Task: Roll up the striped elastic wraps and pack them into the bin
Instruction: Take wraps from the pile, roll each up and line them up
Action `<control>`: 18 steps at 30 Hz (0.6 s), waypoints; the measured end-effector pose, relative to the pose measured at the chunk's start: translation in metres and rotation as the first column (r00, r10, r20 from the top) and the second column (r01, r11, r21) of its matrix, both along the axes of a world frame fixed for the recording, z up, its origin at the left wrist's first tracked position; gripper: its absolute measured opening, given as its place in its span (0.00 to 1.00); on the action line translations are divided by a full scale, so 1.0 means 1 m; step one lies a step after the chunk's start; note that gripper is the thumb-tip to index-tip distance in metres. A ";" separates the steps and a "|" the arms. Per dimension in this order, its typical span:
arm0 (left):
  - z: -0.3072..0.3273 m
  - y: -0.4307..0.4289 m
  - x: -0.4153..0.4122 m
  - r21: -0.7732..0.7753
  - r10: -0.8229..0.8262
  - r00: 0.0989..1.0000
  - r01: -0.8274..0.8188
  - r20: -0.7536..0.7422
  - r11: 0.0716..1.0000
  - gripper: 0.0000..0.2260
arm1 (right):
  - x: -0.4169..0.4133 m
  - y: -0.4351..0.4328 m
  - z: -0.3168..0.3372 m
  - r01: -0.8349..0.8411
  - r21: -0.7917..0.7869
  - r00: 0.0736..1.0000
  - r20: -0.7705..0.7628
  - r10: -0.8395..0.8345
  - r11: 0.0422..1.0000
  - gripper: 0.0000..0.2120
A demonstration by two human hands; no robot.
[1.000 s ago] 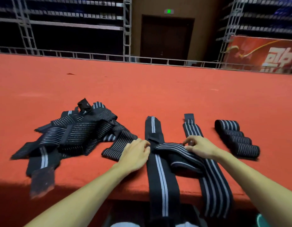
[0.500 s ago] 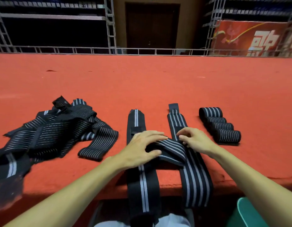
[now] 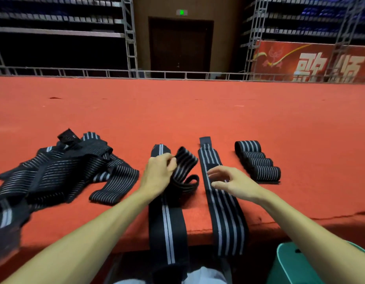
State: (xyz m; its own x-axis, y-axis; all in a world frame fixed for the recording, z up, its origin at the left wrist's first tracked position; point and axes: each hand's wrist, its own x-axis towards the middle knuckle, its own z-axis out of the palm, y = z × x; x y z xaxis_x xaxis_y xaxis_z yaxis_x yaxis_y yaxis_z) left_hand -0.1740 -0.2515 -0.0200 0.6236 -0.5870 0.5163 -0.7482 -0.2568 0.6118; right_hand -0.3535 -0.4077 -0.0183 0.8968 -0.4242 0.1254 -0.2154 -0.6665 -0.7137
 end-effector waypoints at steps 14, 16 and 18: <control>-0.011 0.047 0.032 0.002 -0.060 0.838 0.072 -0.543 0.997 0.17 | 0.057 0.047 -0.003 -0.287 -0.100 0.924 -0.290 0.248 0.953 0.22; -0.008 0.052 0.030 -0.057 -0.179 0.711 0.193 -0.680 0.980 0.23 | 0.054 0.047 -0.004 -0.309 -0.129 0.912 -0.321 0.255 0.942 0.16; -0.012 0.059 0.037 -0.004 -0.256 0.720 0.332 -0.645 0.943 0.27 | 0.051 0.047 -0.004 -0.316 -0.148 0.915 -0.308 0.260 0.937 0.06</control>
